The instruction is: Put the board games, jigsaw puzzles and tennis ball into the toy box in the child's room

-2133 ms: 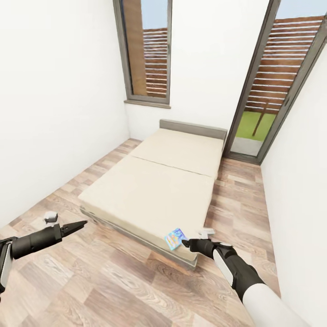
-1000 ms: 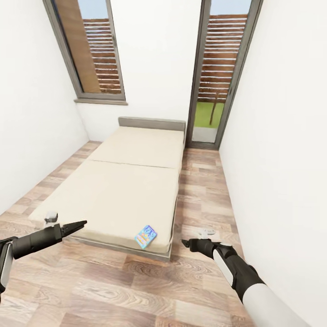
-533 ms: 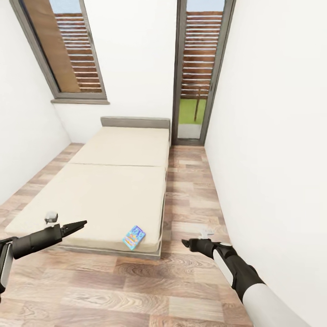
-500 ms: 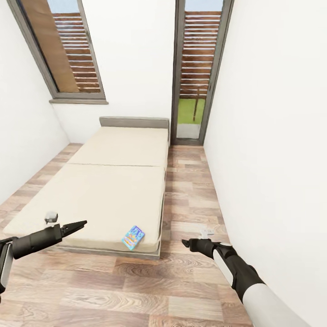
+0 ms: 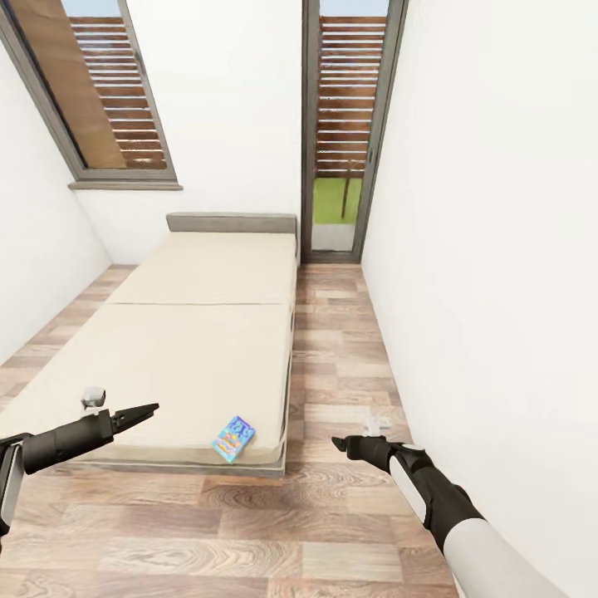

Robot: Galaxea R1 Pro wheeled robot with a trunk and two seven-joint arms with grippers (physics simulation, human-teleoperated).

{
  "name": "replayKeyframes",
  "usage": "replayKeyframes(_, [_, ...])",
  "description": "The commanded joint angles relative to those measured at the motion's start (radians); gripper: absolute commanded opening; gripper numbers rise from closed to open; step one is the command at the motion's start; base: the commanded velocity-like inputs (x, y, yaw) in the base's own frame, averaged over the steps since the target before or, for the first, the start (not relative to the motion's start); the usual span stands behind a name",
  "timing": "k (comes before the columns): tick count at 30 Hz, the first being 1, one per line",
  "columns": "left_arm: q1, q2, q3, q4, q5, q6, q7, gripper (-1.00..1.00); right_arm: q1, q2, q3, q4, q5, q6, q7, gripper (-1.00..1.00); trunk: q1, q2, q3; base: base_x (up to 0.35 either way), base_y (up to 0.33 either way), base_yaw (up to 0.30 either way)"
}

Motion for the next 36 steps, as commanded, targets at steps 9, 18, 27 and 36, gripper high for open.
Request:
replayKeyframes(9, [-0.001, 0.0, 0.0, 0.0, -0.003, 0.011, -0.006, 1.0, -0.001, 0.0, 0.002, 0.0, -0.006, -0.011, 0.0, 1.0, 0.001, -0.002, -0.002, 0.191, 0.0, -0.003])
replayKeyframes(18, [-0.001, 0.0, 0.001, 0.0, -0.003, 0.01, -0.007, 1.0, -0.001, 0.0, 0.002, 0.0, -0.008, -0.012, 0.0, 1.0, 0.001, -0.002, -0.002, 0.026, 0.0, 0.0])
replayKeyframes(27, [0.0, 0.0, 0.001, 0.0, -0.003, 0.01, -0.006, 1.0, -0.001, 0.0, 0.002, 0.0, -0.007, -0.017, 0.0, 1.0, 0.001, -0.002, -0.002, 0.001, 0.0, 0.0])
replayKeyframes(36, [-0.001, 0.0, 0.001, 0.0, -0.003, 0.01, -0.006, 1.0, -0.001, -0.001, 0.002, 0.0, -0.014, -0.02, 0.001, 1.0, 0.001, -0.002, -0.002, 0.01, 0.0, 0.0])
